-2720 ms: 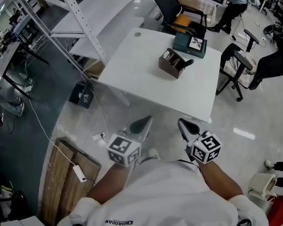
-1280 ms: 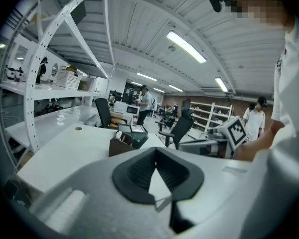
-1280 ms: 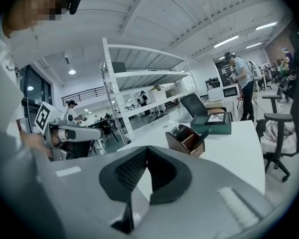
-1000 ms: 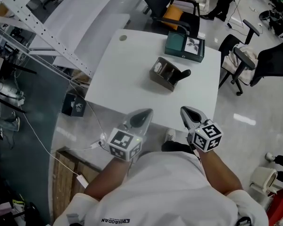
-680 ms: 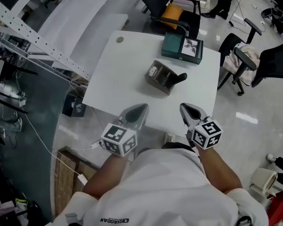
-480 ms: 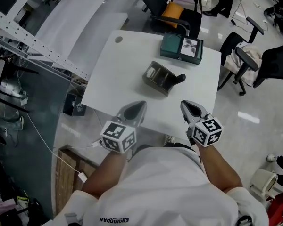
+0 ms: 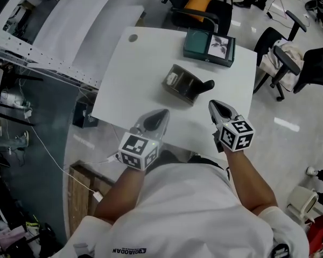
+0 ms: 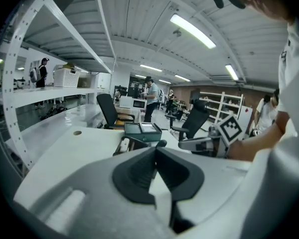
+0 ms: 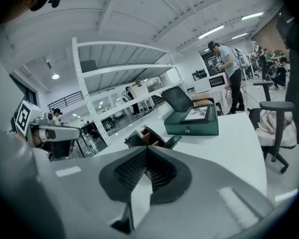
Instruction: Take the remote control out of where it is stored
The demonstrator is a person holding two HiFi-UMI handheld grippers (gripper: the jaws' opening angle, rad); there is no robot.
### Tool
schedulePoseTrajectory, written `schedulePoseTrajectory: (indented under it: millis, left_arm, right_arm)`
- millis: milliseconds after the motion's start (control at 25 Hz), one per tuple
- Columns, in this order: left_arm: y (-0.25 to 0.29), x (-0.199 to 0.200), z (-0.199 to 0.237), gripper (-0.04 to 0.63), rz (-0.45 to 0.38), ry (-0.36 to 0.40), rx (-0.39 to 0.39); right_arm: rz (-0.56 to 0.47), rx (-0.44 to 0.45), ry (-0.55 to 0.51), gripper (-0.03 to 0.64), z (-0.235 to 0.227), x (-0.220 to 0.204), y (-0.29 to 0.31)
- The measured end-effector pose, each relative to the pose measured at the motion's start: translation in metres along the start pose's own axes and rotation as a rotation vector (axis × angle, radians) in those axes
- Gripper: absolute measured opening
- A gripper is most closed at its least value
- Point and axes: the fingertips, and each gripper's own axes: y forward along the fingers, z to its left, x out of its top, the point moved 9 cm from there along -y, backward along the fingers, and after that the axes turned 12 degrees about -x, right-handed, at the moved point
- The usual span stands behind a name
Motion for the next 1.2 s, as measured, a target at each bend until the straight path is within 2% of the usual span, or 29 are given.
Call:
schedulePoseTrajectory:
  millis: [200,240,400,520,680,1080,1200]
  left_arm:
    - [0.005,-0.006,0.031,0.003,0.034,-0.001,-0.052]
    - [0.007,-0.007,0.038,0.003,0.045,0.0,-0.066]
    - [0.014,-0.008,0.06,0.003,0.083,0.015,-0.128]
    - [0.019,-0.01,0.075,0.003,0.106,0.021,-0.168]
    - [0.026,-0.014,0.091,0.003,0.134,0.028,-0.212]
    - [0.036,-0.018,0.099,0.003,0.145,0.021,-0.312]
    - [0.035,-0.015,0.1,0.003,0.143,0.029,-0.325]
  right_arm:
    - [0.012,-0.096,0.07,0.011,-0.01,-0.001,0.027]
    - [0.01,-0.118,0.082,0.041,-0.012,-0.001,0.032]
    - [-0.019,-0.206,0.144,0.07,-0.017,0.001,0.043]
    - [-0.034,-0.239,0.181,0.127,-0.015,0.0,0.051]
    - [-0.029,-0.285,0.241,0.166,-0.015,-0.001,0.06]
    - [-0.031,-0.327,0.416,0.178,-0.019,-0.001,0.08]
    - [-0.015,-0.321,0.449,0.145,-0.019,-0.001,0.084]
